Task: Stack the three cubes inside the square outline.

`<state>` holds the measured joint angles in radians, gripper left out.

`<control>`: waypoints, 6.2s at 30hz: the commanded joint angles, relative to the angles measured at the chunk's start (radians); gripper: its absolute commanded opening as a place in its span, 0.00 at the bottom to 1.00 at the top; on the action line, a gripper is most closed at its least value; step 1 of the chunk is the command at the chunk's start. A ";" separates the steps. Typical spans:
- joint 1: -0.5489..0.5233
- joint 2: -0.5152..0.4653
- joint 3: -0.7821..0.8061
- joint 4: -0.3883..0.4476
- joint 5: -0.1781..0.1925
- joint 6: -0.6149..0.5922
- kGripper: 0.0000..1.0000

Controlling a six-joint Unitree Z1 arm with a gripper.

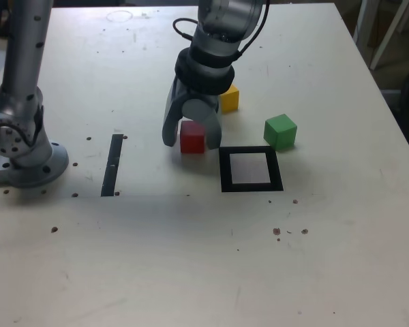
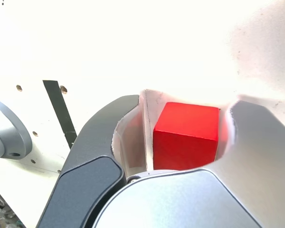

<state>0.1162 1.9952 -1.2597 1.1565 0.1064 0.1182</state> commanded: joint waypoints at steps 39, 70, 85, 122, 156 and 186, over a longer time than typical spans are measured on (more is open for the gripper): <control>-0.211 0.089 -0.283 0.074 -0.045 -0.184 0.29; -0.186 0.146 -0.318 0.065 -0.051 -0.157 0.99; -0.180 0.010 -0.270 0.099 0.034 -0.174 0.99; 0.319 0.164 -0.325 0.097 0.005 0.072 0.94; 0.309 0.188 -0.379 0.140 0.010 0.095 0.26; -0.175 0.087 -0.592 0.410 -0.024 -0.109 0.26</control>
<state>-0.0533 2.0862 -1.8451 1.5620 0.0858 0.0129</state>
